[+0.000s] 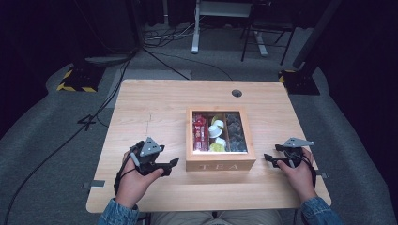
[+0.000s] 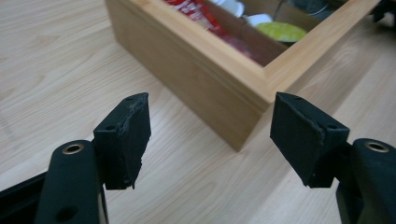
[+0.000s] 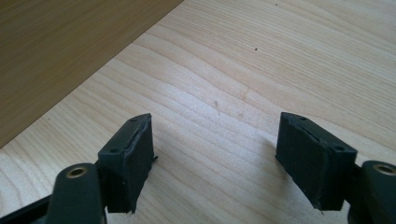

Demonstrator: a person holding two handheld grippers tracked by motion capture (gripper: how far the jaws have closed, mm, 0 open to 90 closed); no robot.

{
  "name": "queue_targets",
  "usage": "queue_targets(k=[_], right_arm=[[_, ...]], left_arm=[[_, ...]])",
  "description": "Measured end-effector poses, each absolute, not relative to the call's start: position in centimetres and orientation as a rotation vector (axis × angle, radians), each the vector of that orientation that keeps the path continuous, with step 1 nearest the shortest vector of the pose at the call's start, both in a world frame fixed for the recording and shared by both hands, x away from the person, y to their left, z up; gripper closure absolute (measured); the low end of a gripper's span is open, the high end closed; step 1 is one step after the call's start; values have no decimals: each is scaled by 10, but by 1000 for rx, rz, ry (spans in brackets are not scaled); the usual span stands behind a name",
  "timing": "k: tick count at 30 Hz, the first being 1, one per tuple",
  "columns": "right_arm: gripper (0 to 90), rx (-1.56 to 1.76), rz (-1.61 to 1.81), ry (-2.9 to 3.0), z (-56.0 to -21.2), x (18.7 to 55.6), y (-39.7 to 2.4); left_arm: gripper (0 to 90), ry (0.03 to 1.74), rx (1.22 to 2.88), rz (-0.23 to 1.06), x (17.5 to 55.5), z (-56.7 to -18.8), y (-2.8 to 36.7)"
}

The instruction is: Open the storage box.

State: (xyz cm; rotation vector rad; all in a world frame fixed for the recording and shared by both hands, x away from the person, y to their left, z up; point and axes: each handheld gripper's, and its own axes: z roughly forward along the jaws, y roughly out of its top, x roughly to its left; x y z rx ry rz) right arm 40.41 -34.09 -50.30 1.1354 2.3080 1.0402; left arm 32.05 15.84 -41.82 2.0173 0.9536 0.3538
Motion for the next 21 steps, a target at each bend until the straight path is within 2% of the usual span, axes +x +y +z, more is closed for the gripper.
queue_targets(k=[21], right_arm=[[275, 1132, 1042, 2310, -503, 404, -341]], left_arm=[[335, 854, 2002, 360, 317, -456, 116]])
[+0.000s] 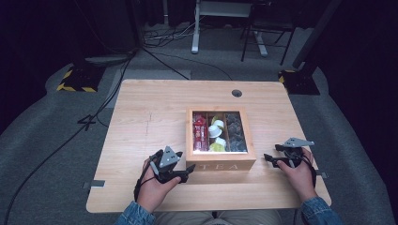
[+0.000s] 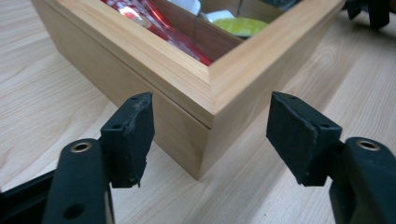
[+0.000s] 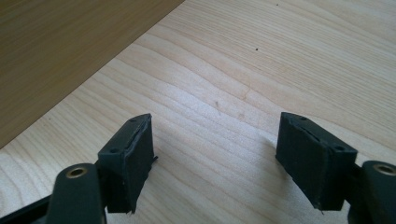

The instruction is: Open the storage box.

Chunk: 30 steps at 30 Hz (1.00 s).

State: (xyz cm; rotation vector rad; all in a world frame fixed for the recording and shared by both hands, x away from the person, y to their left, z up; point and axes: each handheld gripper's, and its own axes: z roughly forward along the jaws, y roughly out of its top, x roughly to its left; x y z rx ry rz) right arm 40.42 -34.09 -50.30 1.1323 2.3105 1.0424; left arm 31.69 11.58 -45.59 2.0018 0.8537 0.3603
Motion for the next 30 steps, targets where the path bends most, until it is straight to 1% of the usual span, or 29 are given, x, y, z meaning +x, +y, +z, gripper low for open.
queue_targets(k=[2, 5, 7, 8, 10, 11, 12, 13, 15, 20, 21, 26, 28, 30], right_arm=[[275, 1132, 1043, 2311, -503, 404, -341], [275, 1131, 1042, 2311, -503, 404, -341], [275, 1130, 1044, 2313, -503, 404, -341], [275, 1130, 1043, 2312, -503, 404, -341], [275, 1129, 1044, 2313, -503, 404, -341], [275, 1129, 1044, 2313, -503, 404, -341], [276, 1128, 1044, 2313, -503, 404, -341], [275, 1128, 1044, 2314, -503, 404, -341], [275, 1128, 1045, 2314, -503, 404, -341], [275, 1128, 1044, 2314, -503, 404, -341], [275, 1128, 1044, 2314, -503, 404, -341], [275, 1128, 1044, 2314, -503, 404, -341], [275, 1128, 1043, 2314, -503, 404, -341], [276, 1126, 1046, 2317, -503, 404, -341]], left_arm=[[337, 855, 2005, 360, 317, -457, 115], [374, 866, 2016, 362, 317, -462, 113], [430, 867, 2025, 375, 318, -463, 113], [444, 868, 2030, 388, 318, -464, 113], [516, 870, 2026, 392, 318, -464, 115], [536, 870, 2026, 392, 318, -464, 115], [536, 875, 2020, 387, 318, -463, 116], [575, 880, 2012, 366, 318, -462, 117], [605, 884, 2016, 357, 317, -461, 118], [662, 875, 2044, 374, 316, -458, 119], [687, 870, 2062, 386, 315, -458, 119], [721, 863, 2073, 395, 315, -456, 119], [758, 860, 2074, 399, 314, -455, 120], [765, 850, 2074, 401, 314, -453, 119]])
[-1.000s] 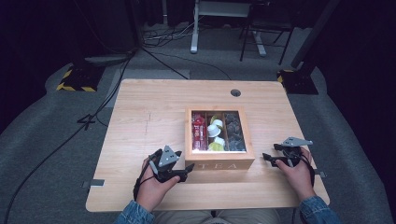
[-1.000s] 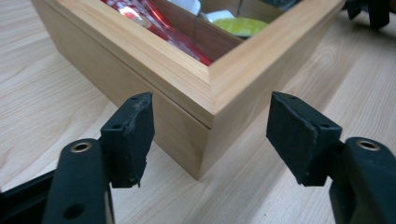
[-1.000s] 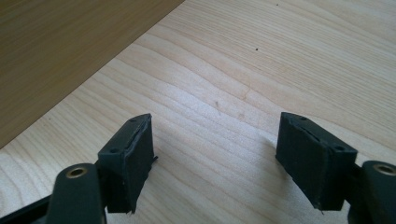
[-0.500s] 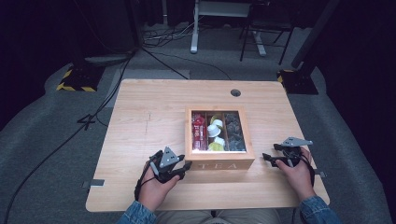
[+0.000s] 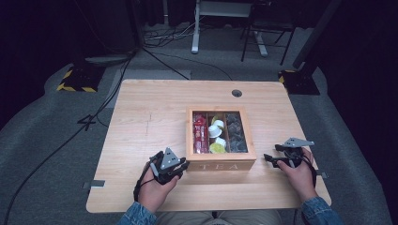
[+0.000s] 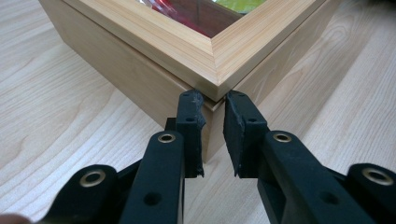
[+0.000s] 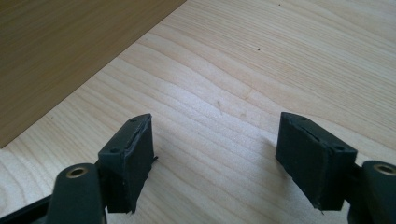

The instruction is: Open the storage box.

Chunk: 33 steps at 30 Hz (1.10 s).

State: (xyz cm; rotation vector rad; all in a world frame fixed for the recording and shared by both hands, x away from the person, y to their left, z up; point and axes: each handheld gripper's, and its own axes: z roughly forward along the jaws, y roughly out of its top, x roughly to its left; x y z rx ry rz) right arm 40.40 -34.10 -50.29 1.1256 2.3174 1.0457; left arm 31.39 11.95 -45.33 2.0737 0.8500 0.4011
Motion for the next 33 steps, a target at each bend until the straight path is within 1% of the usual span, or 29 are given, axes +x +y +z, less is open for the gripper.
queue_targets(k=[2, 4, 6, 7, 14, 15, 18, 19, 25, 33], right_arm=[[260, 1122, 1045, 2322, -503, 403, -341], [224, 1101, 1021, 2372, -500, 402, -339], [222, 1087, 1011, 2385, -496, 400, -338], [214, 1051, 1042, 2390, -487, 393, -335], [214, 992, 1168, 2386, -462, 379, -327], [219, 931, 1202, 2404, -454, 373, -319], [219, 848, 1191, 2438, -449, 368, -309], [231, 758, 1196, 2453, -445, 363, -296], [266, 693, 1187, 2416, -444, 361, -276], [273, 706, 1197, 2391, -445, 363, -273]], left_arm=[[765, 851, 2067, 397, 314, -453, 120], [765, 850, 2060, 386, 315, -453, 120], [765, 851, 2057, 384, 315, -452, 121], [764, 843, 2053, 389, 315, -451, 121], [760, 844, 2043, 390, 314, -450, 122], [760, 844, 2047, 391, 315, -450, 121], [760, 843, 2048, 392, 315, -449, 122], [759, 841, 2050, 392, 315, -449, 122], [757, 840, 2046, 398, 314, -448, 122], [755, 843, 2053, 397, 315, -448, 121]])
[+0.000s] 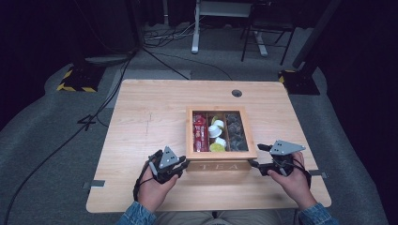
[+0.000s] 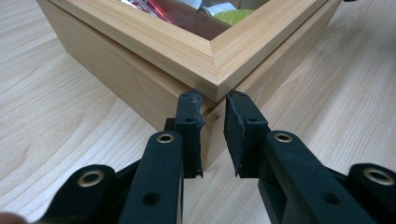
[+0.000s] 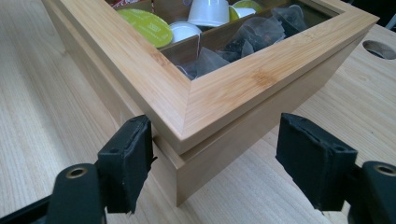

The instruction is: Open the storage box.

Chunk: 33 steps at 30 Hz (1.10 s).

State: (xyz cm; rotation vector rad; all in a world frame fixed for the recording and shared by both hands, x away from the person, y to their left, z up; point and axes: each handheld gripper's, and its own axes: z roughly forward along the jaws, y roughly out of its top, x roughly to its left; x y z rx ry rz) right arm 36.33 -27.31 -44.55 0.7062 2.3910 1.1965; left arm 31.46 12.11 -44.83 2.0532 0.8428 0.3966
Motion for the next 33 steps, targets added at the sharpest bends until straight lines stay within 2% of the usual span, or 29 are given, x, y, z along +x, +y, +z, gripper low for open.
queue_targets(k=[7, 13, 17, 33], right_arm=[[286, 696, 1210, 2385, -444, 364, -273], [315, 670, 1209, 2402, -440, 364, -273], [328, 670, 1217, 2408, -437, 365, -274], [342, 567, 1238, 2369, -400, 372, -274]], left_arm=[[736, 834, 2042, 406, 315, -449, 121], [686, 827, 2027, 423, 316, -448, 121], [592, 844, 1999, 442, 316, -447, 125], [544, 970, 1997, 522, 315, -451, 165]])
